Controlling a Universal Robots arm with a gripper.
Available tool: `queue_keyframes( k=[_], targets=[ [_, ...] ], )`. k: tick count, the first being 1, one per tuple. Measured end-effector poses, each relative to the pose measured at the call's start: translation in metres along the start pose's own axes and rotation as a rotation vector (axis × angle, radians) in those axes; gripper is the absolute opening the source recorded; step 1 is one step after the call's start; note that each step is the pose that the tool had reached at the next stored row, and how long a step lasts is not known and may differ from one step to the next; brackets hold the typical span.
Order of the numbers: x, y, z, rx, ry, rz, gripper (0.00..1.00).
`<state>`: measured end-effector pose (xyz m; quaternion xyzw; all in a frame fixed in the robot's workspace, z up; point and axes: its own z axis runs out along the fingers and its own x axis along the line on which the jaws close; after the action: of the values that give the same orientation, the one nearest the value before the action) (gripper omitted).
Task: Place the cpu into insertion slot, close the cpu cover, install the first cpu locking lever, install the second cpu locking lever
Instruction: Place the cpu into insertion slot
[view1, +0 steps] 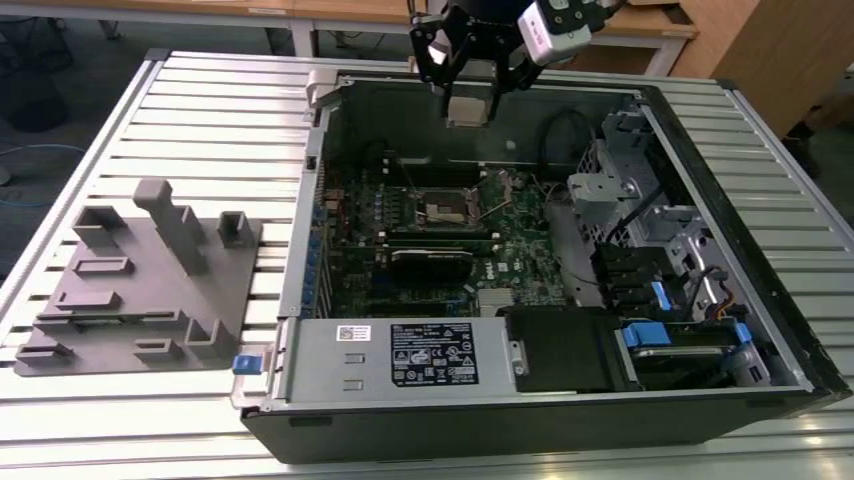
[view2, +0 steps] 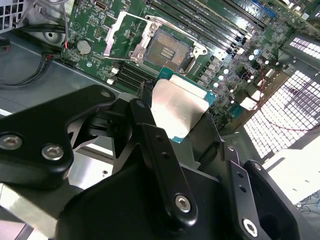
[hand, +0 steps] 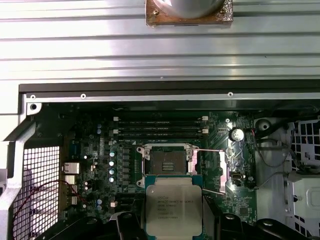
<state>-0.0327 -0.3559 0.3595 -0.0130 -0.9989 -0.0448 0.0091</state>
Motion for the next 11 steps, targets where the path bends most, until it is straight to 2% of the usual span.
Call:
queue_keyframes(
  k=[11],
  targets=[
    [0.0000, -0.0001, 0.0015, 0.0000, 0.0000, 0.000, 0.54]
  ],
)
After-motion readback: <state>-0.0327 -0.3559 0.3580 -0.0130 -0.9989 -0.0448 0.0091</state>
